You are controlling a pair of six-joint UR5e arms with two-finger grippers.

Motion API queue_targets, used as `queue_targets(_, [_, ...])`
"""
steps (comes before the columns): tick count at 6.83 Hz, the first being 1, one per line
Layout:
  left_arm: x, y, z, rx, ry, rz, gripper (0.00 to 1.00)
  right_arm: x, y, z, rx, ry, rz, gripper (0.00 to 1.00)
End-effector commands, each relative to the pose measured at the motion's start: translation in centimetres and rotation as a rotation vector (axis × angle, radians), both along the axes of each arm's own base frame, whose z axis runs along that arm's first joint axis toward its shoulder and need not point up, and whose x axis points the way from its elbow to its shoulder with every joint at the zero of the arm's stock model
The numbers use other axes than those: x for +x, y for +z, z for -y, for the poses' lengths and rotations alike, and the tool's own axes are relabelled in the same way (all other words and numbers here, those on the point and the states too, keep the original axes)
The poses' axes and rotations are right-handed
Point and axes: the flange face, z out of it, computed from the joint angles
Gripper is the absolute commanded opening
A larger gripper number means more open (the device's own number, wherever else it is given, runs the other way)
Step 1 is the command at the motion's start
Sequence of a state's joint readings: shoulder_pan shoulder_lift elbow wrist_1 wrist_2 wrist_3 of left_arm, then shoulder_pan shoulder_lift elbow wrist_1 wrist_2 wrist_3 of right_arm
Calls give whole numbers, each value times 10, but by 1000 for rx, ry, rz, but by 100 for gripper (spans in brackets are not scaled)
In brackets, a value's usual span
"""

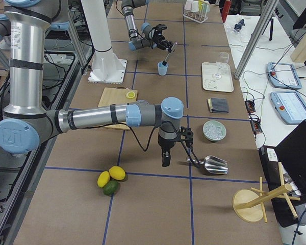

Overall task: Squeeze lemon into cup
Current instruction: 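Press the muddler down into the blue cup onto the lemon slice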

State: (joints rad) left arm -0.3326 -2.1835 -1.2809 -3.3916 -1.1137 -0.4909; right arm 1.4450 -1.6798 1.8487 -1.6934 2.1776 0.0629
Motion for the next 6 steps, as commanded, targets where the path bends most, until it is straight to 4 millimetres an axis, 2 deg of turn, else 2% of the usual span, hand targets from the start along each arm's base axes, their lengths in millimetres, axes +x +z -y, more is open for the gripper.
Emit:
queue_targets(1, [15,15,-4,-16,8,37,0,0,0,0,0,0,1,100])
queue_targets(5, [15,9,-12,-8,24,21,0,0,0,0,0,0,1,100])
queue_targets(6, [5,-8,-15,29,6,8,0,0,1,-1,-3,0,0,100])
